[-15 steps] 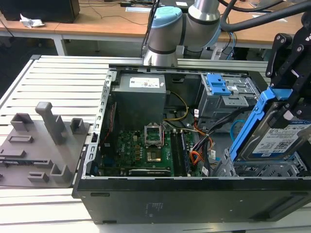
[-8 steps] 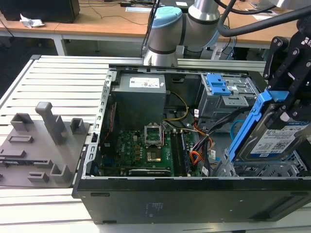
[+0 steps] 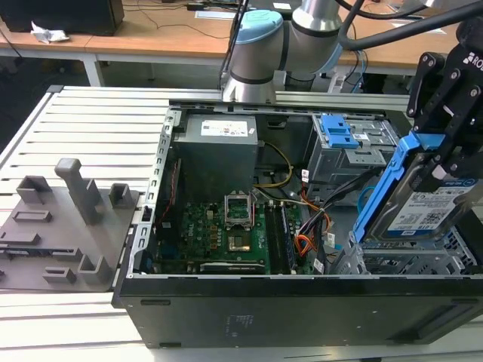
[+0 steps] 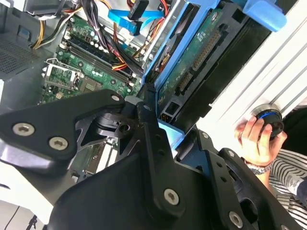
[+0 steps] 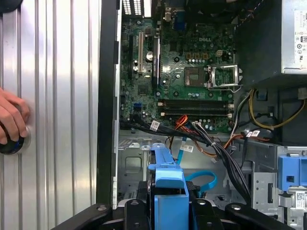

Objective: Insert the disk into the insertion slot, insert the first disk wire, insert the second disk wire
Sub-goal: 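Insert the disk into the insertion slot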

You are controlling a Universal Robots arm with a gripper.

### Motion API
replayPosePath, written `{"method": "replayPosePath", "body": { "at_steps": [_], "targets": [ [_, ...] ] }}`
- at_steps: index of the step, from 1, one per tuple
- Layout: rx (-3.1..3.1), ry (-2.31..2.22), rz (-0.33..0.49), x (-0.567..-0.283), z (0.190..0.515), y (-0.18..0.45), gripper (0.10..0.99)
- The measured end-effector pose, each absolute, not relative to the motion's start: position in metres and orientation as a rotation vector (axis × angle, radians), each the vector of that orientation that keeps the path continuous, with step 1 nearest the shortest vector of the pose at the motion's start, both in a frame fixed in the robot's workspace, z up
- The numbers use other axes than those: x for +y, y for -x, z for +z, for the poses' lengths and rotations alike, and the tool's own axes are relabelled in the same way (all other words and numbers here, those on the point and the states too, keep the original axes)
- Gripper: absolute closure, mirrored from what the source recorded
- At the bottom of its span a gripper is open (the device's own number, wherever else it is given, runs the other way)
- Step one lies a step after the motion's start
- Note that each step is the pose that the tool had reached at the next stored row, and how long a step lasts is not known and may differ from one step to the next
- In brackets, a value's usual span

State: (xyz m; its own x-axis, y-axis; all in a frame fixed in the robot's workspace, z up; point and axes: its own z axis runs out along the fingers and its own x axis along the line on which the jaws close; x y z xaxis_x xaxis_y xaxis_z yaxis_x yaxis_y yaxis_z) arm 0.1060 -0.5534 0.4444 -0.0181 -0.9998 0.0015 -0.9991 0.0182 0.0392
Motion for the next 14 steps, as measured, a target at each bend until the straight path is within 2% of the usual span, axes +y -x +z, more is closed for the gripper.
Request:
{"method": "replayPosePath", "body": {
  "at_steps": [14],
  "targets": [
    [-2.208, -2.167, -0.015, -0.5490, 0.4398, -0.1141, 0.722]
  ]
}}
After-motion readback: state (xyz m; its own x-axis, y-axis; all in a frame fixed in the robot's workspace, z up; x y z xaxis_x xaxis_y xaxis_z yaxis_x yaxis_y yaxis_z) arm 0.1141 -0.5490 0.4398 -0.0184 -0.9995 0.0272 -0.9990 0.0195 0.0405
